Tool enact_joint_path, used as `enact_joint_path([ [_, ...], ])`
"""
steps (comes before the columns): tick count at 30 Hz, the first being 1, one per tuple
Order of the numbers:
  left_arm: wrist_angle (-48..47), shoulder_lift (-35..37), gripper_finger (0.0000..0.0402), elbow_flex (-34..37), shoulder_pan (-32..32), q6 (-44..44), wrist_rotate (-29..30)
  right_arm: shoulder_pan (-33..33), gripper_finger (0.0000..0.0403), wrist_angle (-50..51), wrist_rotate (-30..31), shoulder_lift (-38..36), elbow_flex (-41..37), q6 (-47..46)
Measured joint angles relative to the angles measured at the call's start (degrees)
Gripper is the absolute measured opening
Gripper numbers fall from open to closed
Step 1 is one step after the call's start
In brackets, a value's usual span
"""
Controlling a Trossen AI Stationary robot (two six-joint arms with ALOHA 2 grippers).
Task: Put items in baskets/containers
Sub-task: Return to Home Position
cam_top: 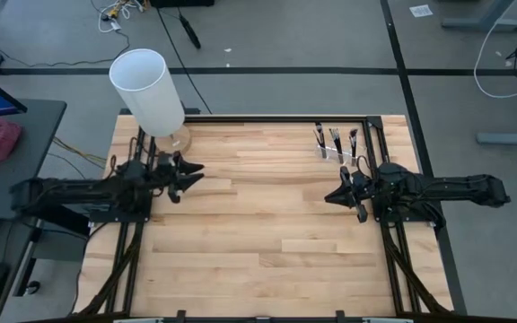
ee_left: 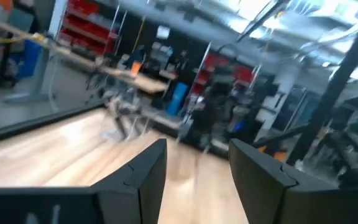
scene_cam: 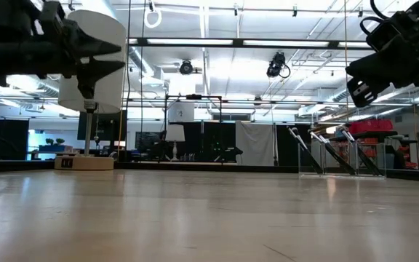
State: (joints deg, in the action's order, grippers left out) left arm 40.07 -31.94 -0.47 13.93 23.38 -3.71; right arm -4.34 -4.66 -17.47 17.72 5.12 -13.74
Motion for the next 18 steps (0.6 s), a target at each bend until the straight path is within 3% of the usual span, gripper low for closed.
enact_joint_path([
  [5,-8.2,7.7,0.0145,0.0,-7.6,-3.5,13.1,0.0,0.0038,1.5,0.0,0.0,0.0,0.0],
  [9,-17.9,13.6,0.0087,0.0,-13.7,-5.8,22.9,0.0,0.0038,2.5,0.0,0.0,0.0,-0.4],
  [13,-23.9,18.2,0.0013,0.0,-17.8,-7.5,28.1,0.0,0.0038,2.8,0.0,0.0,0.0,-0.3],
  [18,-30.9,23.6,0.0004,0.0,-20.6,-6.0,33.5,-0.2,0.0021,6.8,0.0,-1.7,-0.1,-1.1],
])
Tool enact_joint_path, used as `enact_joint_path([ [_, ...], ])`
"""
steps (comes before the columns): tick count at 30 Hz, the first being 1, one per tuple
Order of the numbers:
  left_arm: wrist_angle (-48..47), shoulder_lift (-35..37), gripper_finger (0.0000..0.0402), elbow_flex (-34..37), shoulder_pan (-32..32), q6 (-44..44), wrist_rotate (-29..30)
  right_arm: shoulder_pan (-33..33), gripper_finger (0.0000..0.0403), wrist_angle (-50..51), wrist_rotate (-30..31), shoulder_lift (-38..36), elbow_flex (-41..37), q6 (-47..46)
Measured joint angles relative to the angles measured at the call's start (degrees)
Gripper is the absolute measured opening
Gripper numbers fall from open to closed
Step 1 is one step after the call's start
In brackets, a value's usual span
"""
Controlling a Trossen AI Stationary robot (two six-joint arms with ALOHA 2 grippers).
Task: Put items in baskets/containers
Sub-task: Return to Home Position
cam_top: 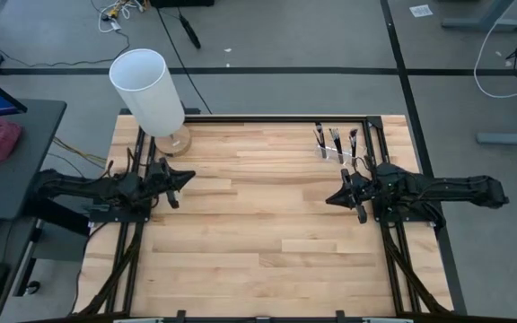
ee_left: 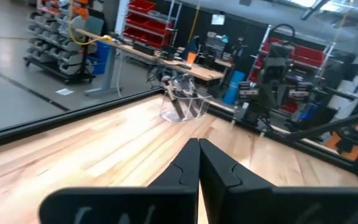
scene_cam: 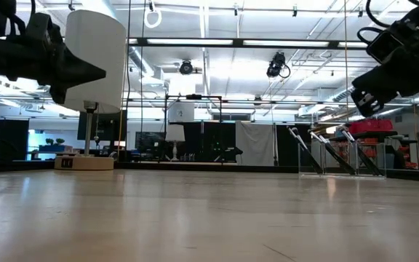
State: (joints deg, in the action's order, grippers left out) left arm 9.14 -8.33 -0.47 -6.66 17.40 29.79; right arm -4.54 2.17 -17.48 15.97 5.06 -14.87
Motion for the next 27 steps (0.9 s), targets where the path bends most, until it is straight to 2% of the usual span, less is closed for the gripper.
enact_joint_path([
  [3,-2.6,2.1,0.0005,0.0,-0.8,1.4,1.2,-0.9,0.0005,2.8,-0.1,-4.1,0.0,0.4],
  [7,-2.8,2.9,0.0004,0.0,-1.7,1.4,1.2,-3.1,0.0005,8.0,-0.1,-11.7,0.0,1.4],
  [10,-2.9,2.8,0.0003,0.0,-2.2,1.4,1.3,-3.8,0.0003,7.7,0.1,-16.0,0.0,3.1],
  [13,-3.6,2.8,0.0006,0.0,-2.6,0.9,1.3,-4.0,0.0003,8.0,1.4,-15.9,0.0,4.0],
  [16,-3.7,2.7,0.0010,0.0,-2.6,0.0,1.8,-4.0,0.0004,7.3,5.5,-16.0,-0.3,3.9],
  [20,-4.1,2.7,0.0007,0.0,-2.6,0.0,3.2,-3.9,0.0002,-0.7,9.4,-15.6,-2.9,1.3],
  [22,-4.2,2.7,0.0005,0.0,-2.6,-0.1,3.2,-2.9,0.0002,-4.0,9.6,-15.1,-4.2,0.8],
  [27,-4.3,2.7,0.0007,0.0,-2.6,-0.1,3.2,0.4,0.0003,-3.9,11.9,-13.7,-4.2,2.5],
])
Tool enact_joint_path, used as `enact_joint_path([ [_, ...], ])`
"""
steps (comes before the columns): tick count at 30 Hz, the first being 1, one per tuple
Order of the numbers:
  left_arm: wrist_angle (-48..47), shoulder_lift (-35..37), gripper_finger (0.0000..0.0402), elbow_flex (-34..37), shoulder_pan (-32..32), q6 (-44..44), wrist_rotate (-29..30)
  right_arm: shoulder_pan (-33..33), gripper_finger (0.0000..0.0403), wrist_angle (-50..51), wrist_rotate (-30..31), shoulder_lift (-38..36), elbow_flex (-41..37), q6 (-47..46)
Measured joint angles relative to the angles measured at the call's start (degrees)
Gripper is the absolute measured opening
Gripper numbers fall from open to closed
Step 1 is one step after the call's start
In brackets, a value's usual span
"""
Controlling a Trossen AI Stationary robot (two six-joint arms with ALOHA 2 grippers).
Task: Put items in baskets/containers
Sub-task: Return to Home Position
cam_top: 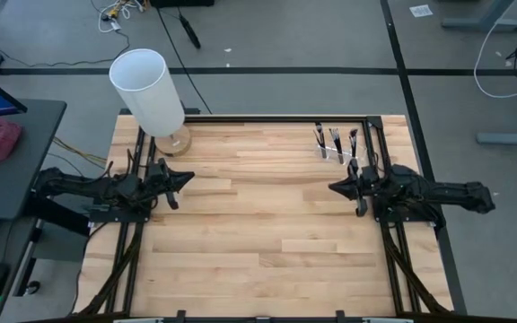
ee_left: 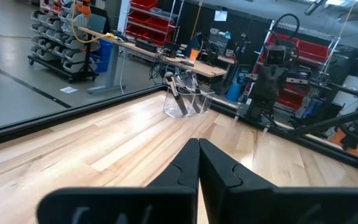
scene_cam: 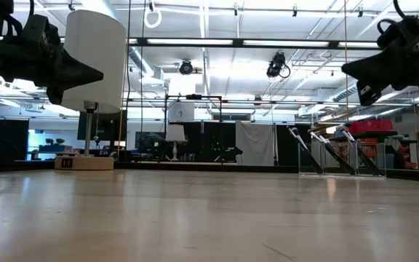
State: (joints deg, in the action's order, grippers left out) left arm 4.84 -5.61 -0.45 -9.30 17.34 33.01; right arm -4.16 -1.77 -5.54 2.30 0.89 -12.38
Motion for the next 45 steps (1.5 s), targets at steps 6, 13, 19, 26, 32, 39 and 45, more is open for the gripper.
enact_joint_path([
  [6,-0.2,0.0,0.0012,0.0,0.0,-1.9,0.0,1.5,0.0003,0.9,4.0,1.7,0.0,-1.7],
  [13,-0.2,0.0,0.0013,0.0,0.0,-4.5,0.0,1.7,0.0004,0.9,4.0,2.7,0.0,-1.7],
  [19,-0.1,0.0,0.0014,0.0,0.0,-4.5,0.0,1.7,0.0004,0.9,4.0,2.7,0.0,-1.7],
  [26,-0.1,0.0,0.0014,0.0,0.0,-4.5,0.0,1.6,0.0012,0.9,4.0,2.7,0.1,-1.7],
  [32,-0.1,0.0,0.0014,0.0,0.0,-4.5,0.0,1.6,0.0013,0.9,4.0,2.7,0.1,-1.7],
  [39,-0.1,5.2,0.0014,0.0,1.2,-4.5,-0.2,1.6,0.0013,0.9,4.0,2.7,0.1,-1.7],
  [45,-0.5,5.5,0.0014,0.0,4.9,-6.5,-1.6,1.6,0.0013,0.8,4.0,2.7,0.1,-1.7],
])
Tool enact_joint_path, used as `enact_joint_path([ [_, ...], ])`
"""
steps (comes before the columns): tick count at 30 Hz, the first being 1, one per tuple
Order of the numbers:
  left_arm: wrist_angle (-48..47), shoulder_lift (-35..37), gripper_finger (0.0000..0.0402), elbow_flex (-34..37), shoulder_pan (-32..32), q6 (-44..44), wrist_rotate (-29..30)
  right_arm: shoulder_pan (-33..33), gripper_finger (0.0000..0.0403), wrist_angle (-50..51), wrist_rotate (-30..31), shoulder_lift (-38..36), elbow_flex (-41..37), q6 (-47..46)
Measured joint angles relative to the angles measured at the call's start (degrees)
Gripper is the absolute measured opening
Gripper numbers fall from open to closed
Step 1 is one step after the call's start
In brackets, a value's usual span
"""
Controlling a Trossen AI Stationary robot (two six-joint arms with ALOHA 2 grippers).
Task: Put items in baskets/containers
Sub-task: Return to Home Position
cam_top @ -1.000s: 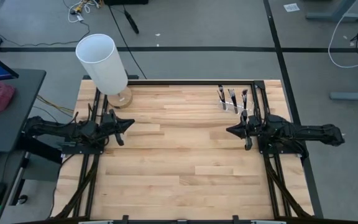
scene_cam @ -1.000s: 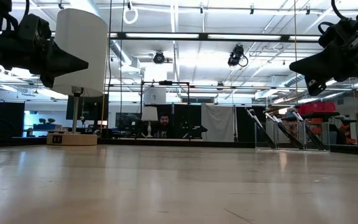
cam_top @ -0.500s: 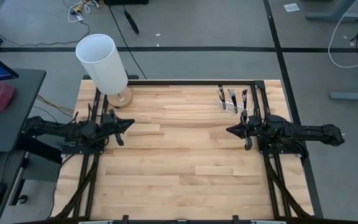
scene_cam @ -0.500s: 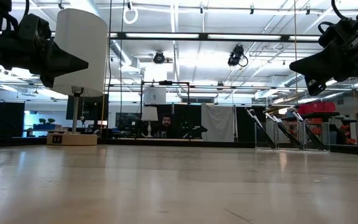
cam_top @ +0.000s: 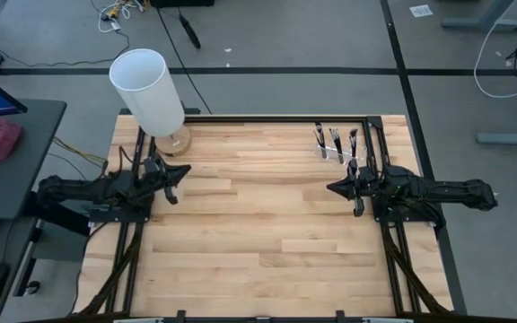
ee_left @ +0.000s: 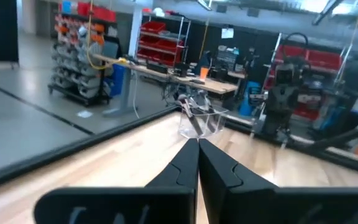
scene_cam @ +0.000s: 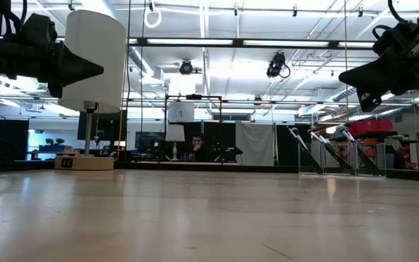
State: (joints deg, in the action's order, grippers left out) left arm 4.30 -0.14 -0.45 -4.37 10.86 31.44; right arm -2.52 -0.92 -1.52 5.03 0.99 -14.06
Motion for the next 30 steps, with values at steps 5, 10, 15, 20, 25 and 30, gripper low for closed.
enact_joint_path([
  [5,-0.2,0.1,0.0014,0.0,2.7,-5.4,-3.6,0.0,0.0013,0.0,0.0,0.0,0.0,0.0],
  [10,-0.7,0.1,0.0014,0.0,5.4,-8.7,-5.6,0.0,0.0013,0.0,0.0,0.0,0.0,0.0],
  [15,-0.8,0.1,0.0014,0.0,9.2,-14.5,-5.4,0.0,0.0013,0.0,0.0,0.0,0.0,0.0],
  [20,-0.9,0.1,0.0014,0.0,11.9,-10.7,-7.4,0.0,0.0013,0.0,0.0,0.0,0.0,0.0],
  [25,-2.4,0.1,0.0014,0.0,12.8,-5.4,-26.8,0.0,0.0013,0.0,0.0,0.0,0.0,0.0],
  [30,-3.4,0.1,0.0014,0.0,13.3,-8.3,-28.7,0.0,0.0013,0.0,0.0,0.0,0.0,0.0],
])
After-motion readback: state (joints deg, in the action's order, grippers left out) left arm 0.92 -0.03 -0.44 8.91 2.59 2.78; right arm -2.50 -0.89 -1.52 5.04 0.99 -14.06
